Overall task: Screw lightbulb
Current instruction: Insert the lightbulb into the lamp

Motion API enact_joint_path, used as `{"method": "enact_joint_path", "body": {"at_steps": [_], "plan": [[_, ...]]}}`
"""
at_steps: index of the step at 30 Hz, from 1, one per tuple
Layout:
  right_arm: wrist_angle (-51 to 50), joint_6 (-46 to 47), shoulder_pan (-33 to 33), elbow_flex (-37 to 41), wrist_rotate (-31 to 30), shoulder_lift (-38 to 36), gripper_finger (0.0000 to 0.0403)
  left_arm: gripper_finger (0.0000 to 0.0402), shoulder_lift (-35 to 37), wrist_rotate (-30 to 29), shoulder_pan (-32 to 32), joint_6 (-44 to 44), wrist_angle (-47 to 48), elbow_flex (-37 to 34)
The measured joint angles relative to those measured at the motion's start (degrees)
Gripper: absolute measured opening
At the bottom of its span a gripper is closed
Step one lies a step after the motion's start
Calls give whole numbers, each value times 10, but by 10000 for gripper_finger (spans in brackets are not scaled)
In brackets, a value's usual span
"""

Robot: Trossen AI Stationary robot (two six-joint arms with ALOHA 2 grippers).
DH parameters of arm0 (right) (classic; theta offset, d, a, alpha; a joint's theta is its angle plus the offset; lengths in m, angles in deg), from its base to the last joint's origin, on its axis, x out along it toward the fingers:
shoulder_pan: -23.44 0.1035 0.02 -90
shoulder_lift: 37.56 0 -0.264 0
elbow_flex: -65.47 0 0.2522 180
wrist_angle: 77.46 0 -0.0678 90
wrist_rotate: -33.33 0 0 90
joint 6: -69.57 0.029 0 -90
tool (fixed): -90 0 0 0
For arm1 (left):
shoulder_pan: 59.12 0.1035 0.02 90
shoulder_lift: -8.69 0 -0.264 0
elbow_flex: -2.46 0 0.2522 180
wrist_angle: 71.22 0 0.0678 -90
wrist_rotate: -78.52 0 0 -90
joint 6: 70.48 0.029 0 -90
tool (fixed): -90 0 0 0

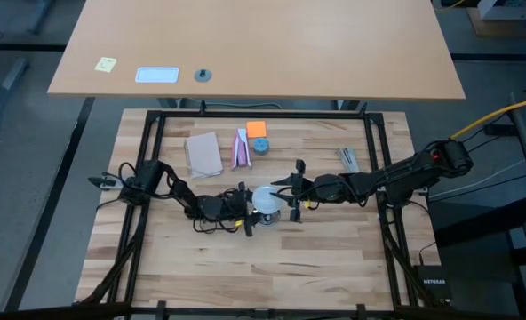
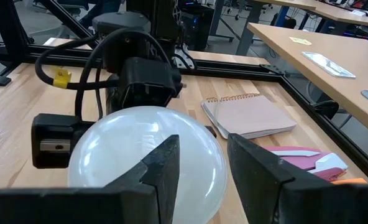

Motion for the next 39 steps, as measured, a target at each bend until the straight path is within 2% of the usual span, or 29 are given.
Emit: {"method": "enact_joint_path", "body": {"at_steps": [11,20,25,32,36,39], "plan": [[0,-1,-1,0,-9,0,143,144,0,-2,-2,21,0,0],[1,-14,0,0,-15,0,143,156,0,-2,-7,33,2,0],[-2,-29,0,0,-16,-4,143,147,1,-2,-7,33,11,1],[-6,-76,0,2,-26,-44,143,150,1,-1,-7,32,11,1],[-37,-96,0,1,-51,-70,143,146,1,-1,-7,32,11,1],[-96,-101,0,1,-71,-88,143,145,1,-1,-7,32,12,1]]}}
